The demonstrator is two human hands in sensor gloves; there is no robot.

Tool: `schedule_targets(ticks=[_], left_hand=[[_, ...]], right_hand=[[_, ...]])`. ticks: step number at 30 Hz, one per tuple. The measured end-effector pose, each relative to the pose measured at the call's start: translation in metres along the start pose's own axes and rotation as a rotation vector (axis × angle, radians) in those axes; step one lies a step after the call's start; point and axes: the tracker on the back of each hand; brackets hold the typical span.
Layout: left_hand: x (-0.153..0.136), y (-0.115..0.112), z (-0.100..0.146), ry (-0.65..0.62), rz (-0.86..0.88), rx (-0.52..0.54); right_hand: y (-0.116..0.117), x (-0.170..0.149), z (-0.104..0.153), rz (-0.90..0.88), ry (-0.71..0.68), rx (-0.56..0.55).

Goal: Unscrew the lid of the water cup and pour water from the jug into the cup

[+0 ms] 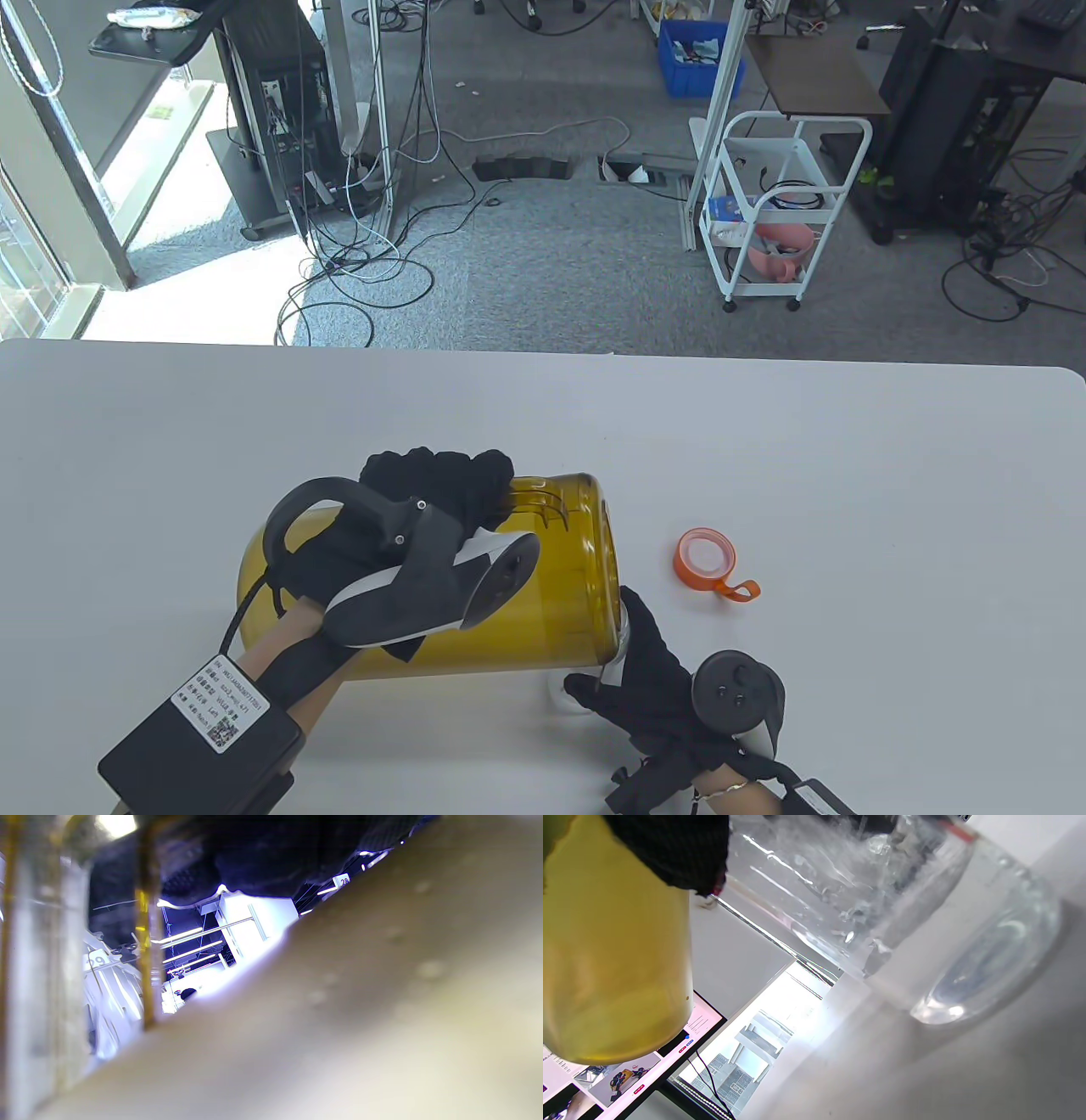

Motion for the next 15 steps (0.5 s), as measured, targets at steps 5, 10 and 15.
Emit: schedule_targets(ticks=[5,10,15], left_hand=[[0.0006,0.0007,-0.0009,-0.002,-0.006,-0.005],[0.0014,0.0012,-0.0012,-0.003,-0.010,-0.004],[0.0028,0.0029,-0.0029,-0.009,-0.021,-0.008]], right_hand=[[0.0000,0.0000,0.0000,0.000,0.000,0.000],[0.0000,0.0000,0.0000,0.000,0.000,0.000],[0.0000,0.0000,0.0000,0.000,0.000,0.000]])
Point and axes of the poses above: the tracker on the back of each hand, its own x axis roughly to the thumb side, its own z axis roughly from the fingertips to the wrist, y = z × x, and after that the axes turned 6 degrees about -z, right-handed
